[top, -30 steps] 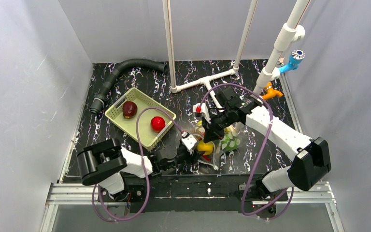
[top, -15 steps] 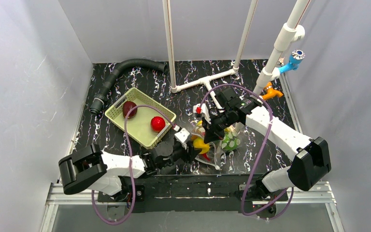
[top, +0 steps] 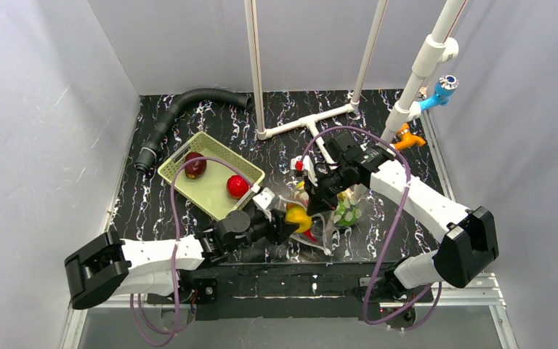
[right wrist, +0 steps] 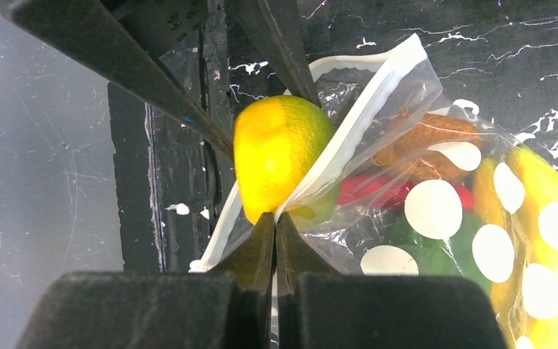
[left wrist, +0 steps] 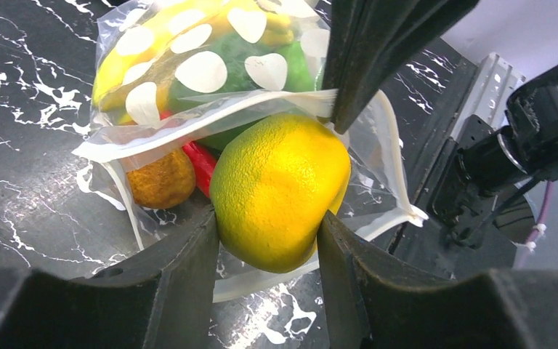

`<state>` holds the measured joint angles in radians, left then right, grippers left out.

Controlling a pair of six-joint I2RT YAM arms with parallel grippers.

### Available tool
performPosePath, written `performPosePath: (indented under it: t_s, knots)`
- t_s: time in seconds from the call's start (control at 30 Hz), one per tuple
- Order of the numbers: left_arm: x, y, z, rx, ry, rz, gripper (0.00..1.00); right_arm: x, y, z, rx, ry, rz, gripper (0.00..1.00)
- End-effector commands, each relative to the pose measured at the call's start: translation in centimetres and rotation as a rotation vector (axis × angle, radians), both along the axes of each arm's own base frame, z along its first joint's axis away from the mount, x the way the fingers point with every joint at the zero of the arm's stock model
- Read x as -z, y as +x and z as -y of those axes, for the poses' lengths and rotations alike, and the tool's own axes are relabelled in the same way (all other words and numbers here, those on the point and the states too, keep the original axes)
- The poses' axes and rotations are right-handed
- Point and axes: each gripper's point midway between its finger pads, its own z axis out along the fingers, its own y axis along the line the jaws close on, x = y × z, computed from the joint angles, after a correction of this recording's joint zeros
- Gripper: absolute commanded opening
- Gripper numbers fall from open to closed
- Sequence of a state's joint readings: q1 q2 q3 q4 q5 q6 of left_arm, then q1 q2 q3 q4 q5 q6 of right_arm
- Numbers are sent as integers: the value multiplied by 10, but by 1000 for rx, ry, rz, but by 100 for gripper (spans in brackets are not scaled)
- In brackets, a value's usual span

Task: Open the zip-top bag and remove the fake food
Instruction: Pick up the fake fruit from the zipper food storage bag, then place the fake fruit in the bin.

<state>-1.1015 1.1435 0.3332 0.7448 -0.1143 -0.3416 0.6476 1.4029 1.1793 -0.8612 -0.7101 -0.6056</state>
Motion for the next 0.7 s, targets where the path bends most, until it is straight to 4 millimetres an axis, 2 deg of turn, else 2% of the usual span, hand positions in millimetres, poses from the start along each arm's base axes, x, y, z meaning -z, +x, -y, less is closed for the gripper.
performPosePath:
  t_s: [0.0,0.4,0.67]
  knots:
    - [-2,-14,-4,60,9,-20,0,-9,0,-1,1,39,22,1]
    - [1,-29,-22,110,77,-36,0,-10,2,0,8,45,17,1]
    - [-13,-39,-41,112,78,-26,0,-8,2,0,10,39,13,1]
